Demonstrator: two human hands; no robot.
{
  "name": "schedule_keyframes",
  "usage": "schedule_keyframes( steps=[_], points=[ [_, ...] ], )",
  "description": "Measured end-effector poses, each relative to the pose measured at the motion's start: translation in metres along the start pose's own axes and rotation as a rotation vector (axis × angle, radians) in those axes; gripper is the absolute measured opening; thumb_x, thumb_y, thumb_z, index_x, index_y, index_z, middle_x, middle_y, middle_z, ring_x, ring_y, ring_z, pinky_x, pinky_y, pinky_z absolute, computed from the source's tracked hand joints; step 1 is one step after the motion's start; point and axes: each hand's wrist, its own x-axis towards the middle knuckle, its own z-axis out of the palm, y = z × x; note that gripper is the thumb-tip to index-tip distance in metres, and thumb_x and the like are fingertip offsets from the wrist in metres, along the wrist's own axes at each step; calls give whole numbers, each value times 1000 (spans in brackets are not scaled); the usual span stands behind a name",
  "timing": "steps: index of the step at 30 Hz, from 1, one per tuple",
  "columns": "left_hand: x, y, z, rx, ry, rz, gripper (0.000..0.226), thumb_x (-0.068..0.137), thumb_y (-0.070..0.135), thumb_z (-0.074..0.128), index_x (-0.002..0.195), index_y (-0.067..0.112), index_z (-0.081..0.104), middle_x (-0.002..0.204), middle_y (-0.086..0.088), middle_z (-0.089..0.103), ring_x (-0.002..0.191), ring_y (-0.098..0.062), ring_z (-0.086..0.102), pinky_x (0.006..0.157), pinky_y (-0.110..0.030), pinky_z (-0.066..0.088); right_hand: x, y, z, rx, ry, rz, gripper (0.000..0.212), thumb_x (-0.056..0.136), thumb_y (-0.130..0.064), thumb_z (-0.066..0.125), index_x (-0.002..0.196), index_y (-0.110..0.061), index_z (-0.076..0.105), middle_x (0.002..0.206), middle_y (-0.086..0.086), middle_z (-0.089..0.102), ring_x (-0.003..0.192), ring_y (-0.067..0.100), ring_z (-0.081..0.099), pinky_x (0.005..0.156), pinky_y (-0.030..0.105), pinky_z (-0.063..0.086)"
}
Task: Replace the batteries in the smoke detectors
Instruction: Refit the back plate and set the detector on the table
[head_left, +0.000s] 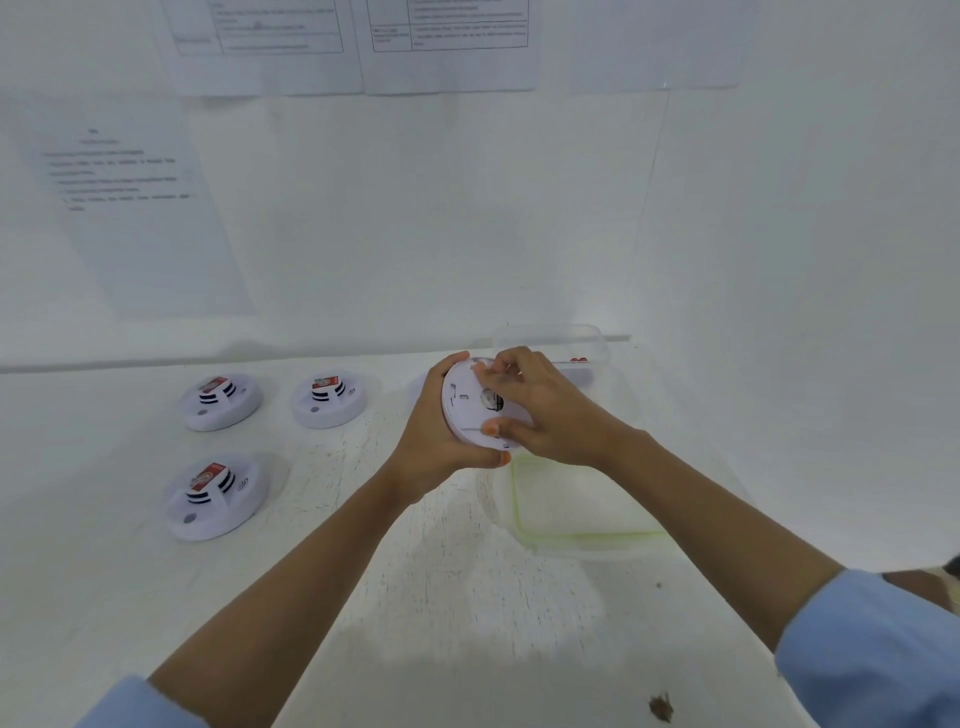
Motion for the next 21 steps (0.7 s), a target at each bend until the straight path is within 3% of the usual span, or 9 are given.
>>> schedule_keyframes(
  steps=[5, 10, 12, 14, 15, 17, 19, 21],
  points=[
    [0, -2, -1, -25, 19, -2, 98, 44, 5, 84, 126, 25, 36, 122, 7, 50, 106, 1, 55, 78, -25, 55, 3, -1, 7, 9, 17, -4, 59, 89, -32, 58, 140, -9, 38, 127, 14, 37, 115, 27, 36, 100, 27, 29],
    [2, -3, -7, 62, 14, 34, 102, 44, 7, 85, 132, 18, 34, 123, 9, 50, 109, -2, 54, 81, -22, 53, 5, -3, 5, 183, 13, 48, 60, 87, -31, 61, 140, -15, 39, 129, 5, 37, 122, 19, 34, 105, 29, 31],
    [1, 2, -8, 141, 12, 60, 98, 44, 13, 86, 128, 31, 37, 119, 20, 52, 107, 2, 54, 82, -17, 50, 3, -6, 7, 245, 39, 104, 56, 88, -35, 59, 139, -19, 41, 131, 1, 38, 125, 17, 31, 107, 31, 29],
    [0, 7, -9, 264, 16, 91, 84, 45, 14, 85, 110, 48, 44, 104, 28, 54, 97, 11, 53, 79, -8, 47, 0, -14, 10, 359, 66, 189, 52, 90, -38, 54, 138, -22, 42, 130, -2, 41, 124, 16, 33, 104, 30, 30],
    [-2, 9, -9, 336, 26, 121, 76, 47, 15, 83, 106, 46, 46, 100, 26, 51, 94, 12, 51, 77, -4, 44, -1, -20, 11, 476, 74, 236, 49, 91, -37, 52, 137, -22, 42, 129, -3, 42, 123, 15, 37, 102, 28, 32],
    [-8, 11, -7, 517, 51, 162, 84, 51, 19, 84, 125, 32, 45, 109, 14, 47, 100, 4, 45, 78, -3, 40, -4, -32, 17, 756, 98, 306, 47, 91, -33, 53, 136, -23, 41, 129, -5, 44, 119, 11, 45, 99, 25, 38],
    [-14, 9, -7, 701, 95, 217, 100, 54, 17, 85, 139, 10, 33, 119, -2, 47, 105, -11, 43, 80, -19, 48, -6, -41, 27, 927, 137, 343, 50, 88, -29, 59, 135, -24, 42, 131, -6, 49, 117, 10, 50, 94, 27, 47],
    [-19, 9, -9, 786, 117, 239, 104, 56, 15, 85, 142, 7, 27, 118, -10, 49, 101, -18, 47, 79, -30, 48, -4, -45, 38, 1064, 177, 375, 52, 83, -20, 67, 131, -21, 46, 125, 0, 56, 114, 16, 56, 83, 26, 55]
  ],
)
